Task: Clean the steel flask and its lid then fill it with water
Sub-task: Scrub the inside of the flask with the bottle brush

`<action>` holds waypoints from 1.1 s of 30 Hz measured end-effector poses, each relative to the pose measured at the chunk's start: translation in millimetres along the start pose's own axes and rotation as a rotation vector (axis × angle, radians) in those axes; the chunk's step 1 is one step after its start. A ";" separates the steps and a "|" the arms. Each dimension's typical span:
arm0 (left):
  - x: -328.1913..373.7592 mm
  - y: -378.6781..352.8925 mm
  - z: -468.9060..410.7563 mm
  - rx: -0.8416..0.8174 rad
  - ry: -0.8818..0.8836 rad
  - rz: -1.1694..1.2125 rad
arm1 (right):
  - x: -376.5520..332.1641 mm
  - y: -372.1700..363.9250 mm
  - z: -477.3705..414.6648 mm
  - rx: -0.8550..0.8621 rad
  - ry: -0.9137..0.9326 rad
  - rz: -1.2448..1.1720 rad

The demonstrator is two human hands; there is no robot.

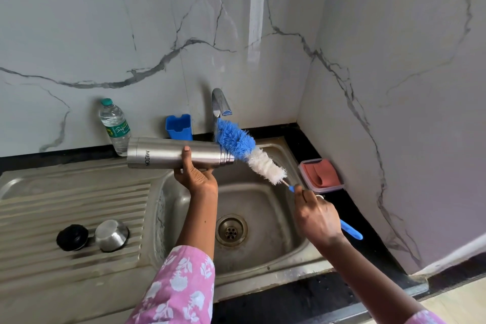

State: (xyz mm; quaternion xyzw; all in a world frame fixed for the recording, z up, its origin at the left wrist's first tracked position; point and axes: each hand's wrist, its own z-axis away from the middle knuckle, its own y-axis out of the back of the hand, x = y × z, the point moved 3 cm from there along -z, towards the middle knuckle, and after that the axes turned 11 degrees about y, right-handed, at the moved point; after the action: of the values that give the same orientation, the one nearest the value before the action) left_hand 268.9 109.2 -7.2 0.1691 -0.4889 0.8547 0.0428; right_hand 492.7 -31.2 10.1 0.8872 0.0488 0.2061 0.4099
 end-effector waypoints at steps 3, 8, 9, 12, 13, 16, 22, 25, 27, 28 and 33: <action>1.1 1.5 -4.4 0.039 -0.006 0.009 | -3.2 -1.0 3.8 -0.019 0.014 -0.003; 10.7 0.6 -10.8 0.047 -0.054 0.048 | -8.3 1.8 26.5 -0.027 0.038 -0.025; 11.1 1.3 -11.4 0.043 -0.075 0.048 | -9.0 2.7 27.0 -0.026 0.041 -0.023; 7.0 3.7 -5.4 0.044 -0.087 0.007 | -7.2 5.1 15.7 -0.027 0.018 -0.022; 5.5 4.9 -4.4 0.030 -0.082 0.003 | -6.8 5.1 9.9 -0.035 0.011 -0.029; 3.6 4.9 -0.7 -0.006 -0.033 -0.008 | -8.0 4.0 -3.9 -0.078 0.009 -0.051; 12.7 9.8 -8.9 0.043 -0.062 0.003 | -15.0 6.4 9.9 -0.079 0.029 -0.062; 17.2 13.1 -13.2 0.084 -0.072 0.066 | -16.4 9.0 20.6 -0.068 0.042 -0.071; 14.5 13.2 -8.1 0.089 -0.061 0.098 | -15.4 8.6 17.5 -0.059 0.036 -0.068; 11.9 13.2 -5.0 0.082 -0.051 0.107 | -14.9 8.3 12.7 -0.059 0.031 -0.066; 1.9 12.7 3.5 0.062 -0.001 0.088 | -16.0 7.2 -9.5 -0.086 0.031 -0.059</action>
State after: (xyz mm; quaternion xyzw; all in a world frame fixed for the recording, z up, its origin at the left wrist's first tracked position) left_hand 264.9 99.4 -15.4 0.1491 -0.4692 0.8704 -0.0006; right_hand 473.7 -33.4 15.7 0.8637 0.0722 0.2094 0.4527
